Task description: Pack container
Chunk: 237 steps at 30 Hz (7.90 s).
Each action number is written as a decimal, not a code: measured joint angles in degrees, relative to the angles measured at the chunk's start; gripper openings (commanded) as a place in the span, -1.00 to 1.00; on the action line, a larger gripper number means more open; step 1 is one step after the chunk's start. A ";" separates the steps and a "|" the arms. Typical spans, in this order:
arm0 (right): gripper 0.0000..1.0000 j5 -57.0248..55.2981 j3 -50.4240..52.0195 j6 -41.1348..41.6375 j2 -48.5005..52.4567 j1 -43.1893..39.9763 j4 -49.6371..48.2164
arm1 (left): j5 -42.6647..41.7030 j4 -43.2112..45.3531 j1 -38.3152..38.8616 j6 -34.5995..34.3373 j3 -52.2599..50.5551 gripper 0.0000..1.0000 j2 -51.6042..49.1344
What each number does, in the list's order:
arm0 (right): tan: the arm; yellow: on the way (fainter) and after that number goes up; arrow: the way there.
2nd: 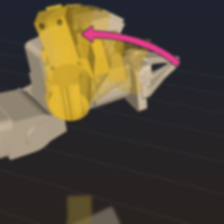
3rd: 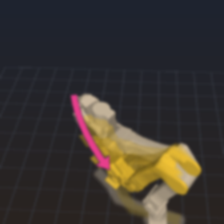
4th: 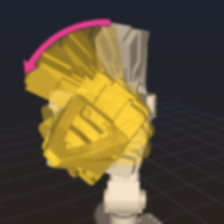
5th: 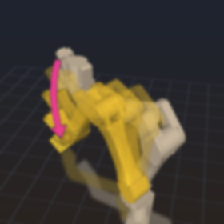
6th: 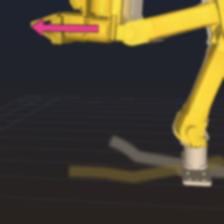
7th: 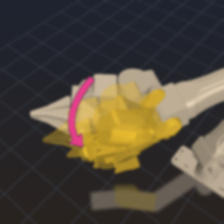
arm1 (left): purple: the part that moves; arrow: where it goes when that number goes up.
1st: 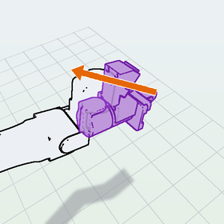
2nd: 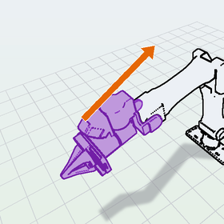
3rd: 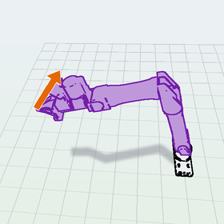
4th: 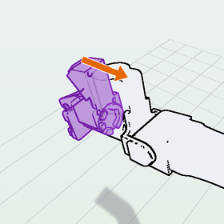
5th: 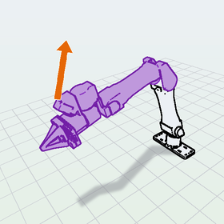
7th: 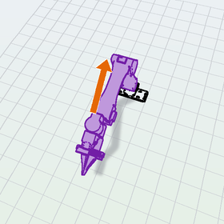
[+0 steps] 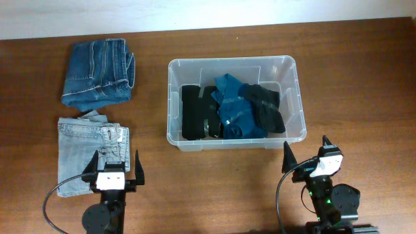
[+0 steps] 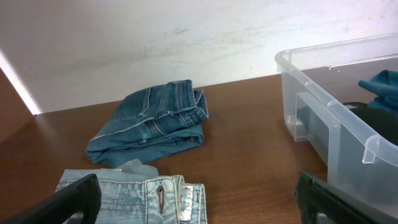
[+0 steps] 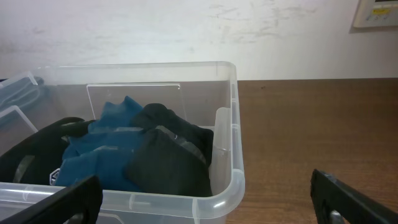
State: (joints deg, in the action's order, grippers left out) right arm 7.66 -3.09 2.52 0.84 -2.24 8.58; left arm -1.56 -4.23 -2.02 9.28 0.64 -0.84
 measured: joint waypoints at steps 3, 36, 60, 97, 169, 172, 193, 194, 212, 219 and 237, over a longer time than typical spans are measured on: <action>0.97 0.00 0.00 0.02 0.00 0.00 0.00 | 0.00 0.00 0.00 0.00 0.00 0.99 0.00; 0.97 0.00 0.09 0.00 0.04 -0.04 -0.11 | -1.99 2.08 0.00 2.16 20.09 0.99 -12.26; 0.97 0.00 0.26 0.02 -0.15 -0.04 -0.11 | 24.41 -38.77 -14.38 11.26 71.91 0.99 -86.36; 0.97 0.00 0.26 0.00 -0.15 -0.04 -0.11 | -19.89 -45.83 -40.35 14.40 71.91 0.99 -105.83; 0.97 0.00 0.26 0.00 -0.15 -0.04 -0.11 | -47.32 -39.89 -45.42 13.62 60.52 -0.99 -115.32; 0.97 0.00 0.26 0.02 -0.15 -0.04 -0.11 | -47.78 -40.33 -45.42 12.96 60.72 -0.99 -115.34; 0.97 0.00 0.26 0.00 -0.15 -0.04 -0.11 | -57.70 -52.17 -37.59 3.65 79.91 -0.99 -97.66; 0.97 0.00 0.26 0.02 -0.15 -0.04 -0.11 | -58.99 -52.17 -36.65 2.84 80.67 -0.99 -95.49; 0.97 0.00 0.26 0.02 -0.15 -0.04 -0.09 | -67.30 -31.15 -13.86 -31.95 82.09 -0.99 -74.66; 0.97 0.00 0.28 0.02 -0.15 -0.04 -0.13 | -47.32 -24.39 6.82 -41.24 82.07 -0.99 -74.60; 0.97 0.00 0.28 0.02 -0.17 -0.04 -0.09 | -13.31 -7.89 32.28 -51.56 82.07 -0.99 -92.96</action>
State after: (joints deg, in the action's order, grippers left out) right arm 7.66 -2.81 2.55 0.67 -2.28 8.49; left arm -14.87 -12.12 30.26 -42.28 82.72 -93.80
